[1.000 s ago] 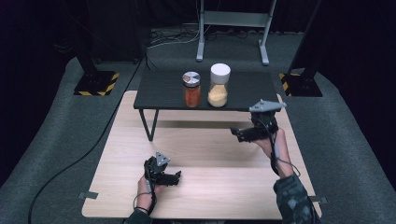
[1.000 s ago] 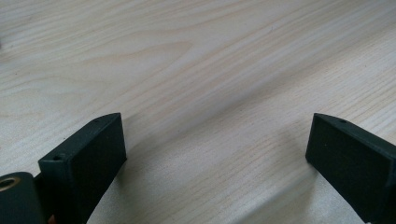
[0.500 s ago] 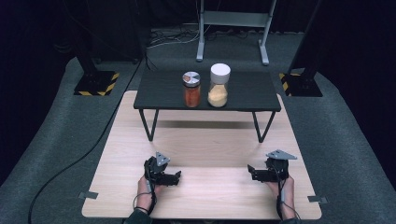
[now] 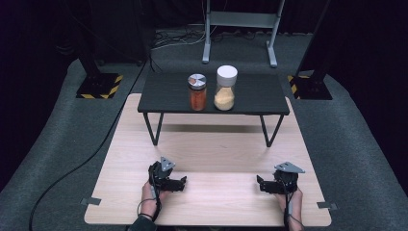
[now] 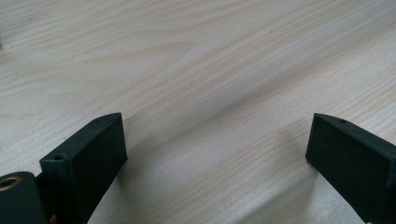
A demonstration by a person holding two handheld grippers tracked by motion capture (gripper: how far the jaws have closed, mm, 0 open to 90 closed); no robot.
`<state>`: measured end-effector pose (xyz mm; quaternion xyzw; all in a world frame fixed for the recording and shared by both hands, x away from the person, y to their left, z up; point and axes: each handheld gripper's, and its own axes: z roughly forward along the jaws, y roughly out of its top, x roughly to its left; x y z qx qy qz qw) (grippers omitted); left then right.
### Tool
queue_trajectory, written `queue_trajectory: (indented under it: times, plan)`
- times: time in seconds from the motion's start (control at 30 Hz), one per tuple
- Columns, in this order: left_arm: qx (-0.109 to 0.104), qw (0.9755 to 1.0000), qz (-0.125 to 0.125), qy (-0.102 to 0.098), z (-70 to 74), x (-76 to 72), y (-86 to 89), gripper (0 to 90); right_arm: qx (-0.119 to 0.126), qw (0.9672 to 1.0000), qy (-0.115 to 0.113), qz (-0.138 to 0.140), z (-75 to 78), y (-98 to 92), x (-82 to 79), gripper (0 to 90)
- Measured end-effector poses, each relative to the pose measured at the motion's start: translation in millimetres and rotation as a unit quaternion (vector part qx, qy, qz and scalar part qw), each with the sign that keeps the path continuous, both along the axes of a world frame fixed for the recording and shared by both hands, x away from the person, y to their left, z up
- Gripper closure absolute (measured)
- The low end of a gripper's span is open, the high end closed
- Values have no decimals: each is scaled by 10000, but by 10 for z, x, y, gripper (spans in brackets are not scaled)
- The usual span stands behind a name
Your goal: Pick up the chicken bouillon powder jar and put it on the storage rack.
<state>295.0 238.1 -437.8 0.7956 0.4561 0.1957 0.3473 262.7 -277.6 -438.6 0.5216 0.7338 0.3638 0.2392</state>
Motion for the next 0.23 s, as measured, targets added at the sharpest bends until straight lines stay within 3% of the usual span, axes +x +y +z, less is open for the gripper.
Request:
queue_trajectory:
  times: [0.23]
  plan:
    - [-2,10000,1,1,0,-1,0,46,84,9999,54,140,-4,-67,45,0]
